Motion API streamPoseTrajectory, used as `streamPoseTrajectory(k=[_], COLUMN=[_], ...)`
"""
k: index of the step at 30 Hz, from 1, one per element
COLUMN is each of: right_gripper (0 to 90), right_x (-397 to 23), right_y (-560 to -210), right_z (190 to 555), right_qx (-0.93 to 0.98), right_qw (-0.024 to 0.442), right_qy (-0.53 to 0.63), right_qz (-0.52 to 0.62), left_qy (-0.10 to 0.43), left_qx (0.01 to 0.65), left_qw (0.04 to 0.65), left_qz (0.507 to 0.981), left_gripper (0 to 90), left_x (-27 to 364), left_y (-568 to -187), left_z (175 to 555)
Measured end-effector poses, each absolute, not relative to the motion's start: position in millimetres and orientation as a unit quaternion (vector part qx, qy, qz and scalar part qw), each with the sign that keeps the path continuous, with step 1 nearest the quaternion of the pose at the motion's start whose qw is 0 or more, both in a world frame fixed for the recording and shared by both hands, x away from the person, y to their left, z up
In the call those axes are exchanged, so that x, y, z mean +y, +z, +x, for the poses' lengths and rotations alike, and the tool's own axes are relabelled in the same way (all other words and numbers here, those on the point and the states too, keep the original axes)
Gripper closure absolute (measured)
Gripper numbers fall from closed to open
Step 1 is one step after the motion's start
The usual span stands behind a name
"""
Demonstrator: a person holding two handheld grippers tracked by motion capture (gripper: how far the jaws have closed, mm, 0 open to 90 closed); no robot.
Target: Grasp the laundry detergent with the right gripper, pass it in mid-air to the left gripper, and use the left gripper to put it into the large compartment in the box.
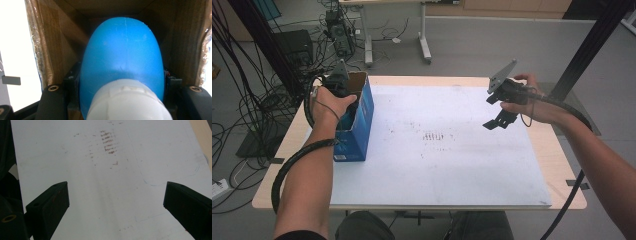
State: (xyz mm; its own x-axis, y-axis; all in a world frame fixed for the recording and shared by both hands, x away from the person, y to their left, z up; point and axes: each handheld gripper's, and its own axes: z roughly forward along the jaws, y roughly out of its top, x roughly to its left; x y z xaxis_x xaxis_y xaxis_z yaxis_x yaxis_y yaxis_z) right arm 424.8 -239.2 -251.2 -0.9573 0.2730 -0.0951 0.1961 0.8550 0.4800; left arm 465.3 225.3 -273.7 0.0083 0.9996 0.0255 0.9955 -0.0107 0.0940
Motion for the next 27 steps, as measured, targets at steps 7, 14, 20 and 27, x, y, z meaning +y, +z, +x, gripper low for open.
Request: streamPoseTrajectory(k=[7, 14, 20, 27], right_gripper=[6.4, 6.4, 6.4, 6.4], right_x=[-238.8, -236.7, -235.5, -233.8], right_y=[-251.2, -250.7, -251.3, -251.4], right_z=[425.0, 425.4, 425.4, 425.4], right_qx=[0.960, 0.961, 0.962, 0.962], right_qw=[0.080, 0.079, 0.078, 0.077], right_qy=[0.238, 0.238, 0.235, 0.235], right_qz=[0.122, 0.119, 0.118, 0.118], left_qy=[0.042, 0.042, 0.043, 0.043], left_qx=[0.703, 0.704, 0.703, 0.704], left_qw=[0.025, 0.026, 0.026, 0.029], left_qz=[0.709, 0.709, 0.709, 0.708], left_gripper=[36.9, 36.9, 36.9, 36.8], left_x=[225.8, 226.1, 225.7, 227.3], left_y=[-273.8, -273.8, -273.9, -274.0], left_z=[465.2, 464.9, 465.4, 465.1])
